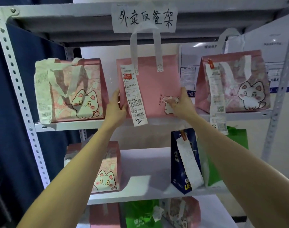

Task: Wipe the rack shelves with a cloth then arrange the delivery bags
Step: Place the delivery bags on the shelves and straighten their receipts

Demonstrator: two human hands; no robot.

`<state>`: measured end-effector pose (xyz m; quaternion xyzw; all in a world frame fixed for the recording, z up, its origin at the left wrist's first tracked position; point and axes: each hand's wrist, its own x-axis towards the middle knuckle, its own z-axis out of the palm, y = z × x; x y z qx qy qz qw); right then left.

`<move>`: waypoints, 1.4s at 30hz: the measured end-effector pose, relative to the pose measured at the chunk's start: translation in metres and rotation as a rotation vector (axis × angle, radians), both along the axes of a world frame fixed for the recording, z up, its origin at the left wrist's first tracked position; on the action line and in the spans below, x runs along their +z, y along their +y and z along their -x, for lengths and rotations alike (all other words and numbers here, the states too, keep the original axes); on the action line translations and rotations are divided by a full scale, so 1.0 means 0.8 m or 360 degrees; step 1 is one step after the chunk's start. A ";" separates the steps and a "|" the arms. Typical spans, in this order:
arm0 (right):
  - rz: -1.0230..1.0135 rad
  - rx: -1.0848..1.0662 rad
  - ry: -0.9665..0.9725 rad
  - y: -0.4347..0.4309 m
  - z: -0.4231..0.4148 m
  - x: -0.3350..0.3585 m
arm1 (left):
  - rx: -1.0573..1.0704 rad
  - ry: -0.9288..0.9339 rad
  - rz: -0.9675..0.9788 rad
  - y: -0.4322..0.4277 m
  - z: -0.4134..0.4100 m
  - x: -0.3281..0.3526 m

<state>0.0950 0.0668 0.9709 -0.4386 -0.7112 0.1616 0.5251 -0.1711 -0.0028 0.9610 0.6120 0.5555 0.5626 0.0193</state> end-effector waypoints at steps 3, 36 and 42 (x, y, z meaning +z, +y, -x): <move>0.0029 0.0022 0.0000 0.018 -0.003 -0.003 | -0.0002 0.0017 0.0038 0.006 -0.006 -0.002; -0.0530 -0.0603 0.0074 0.064 -0.376 -0.018 | -0.0179 0.0060 -0.0058 0.079 -0.367 -0.008; -0.0234 -0.0373 -0.0041 0.100 -0.395 -0.036 | -0.0049 0.0000 0.0162 0.105 -0.400 -0.018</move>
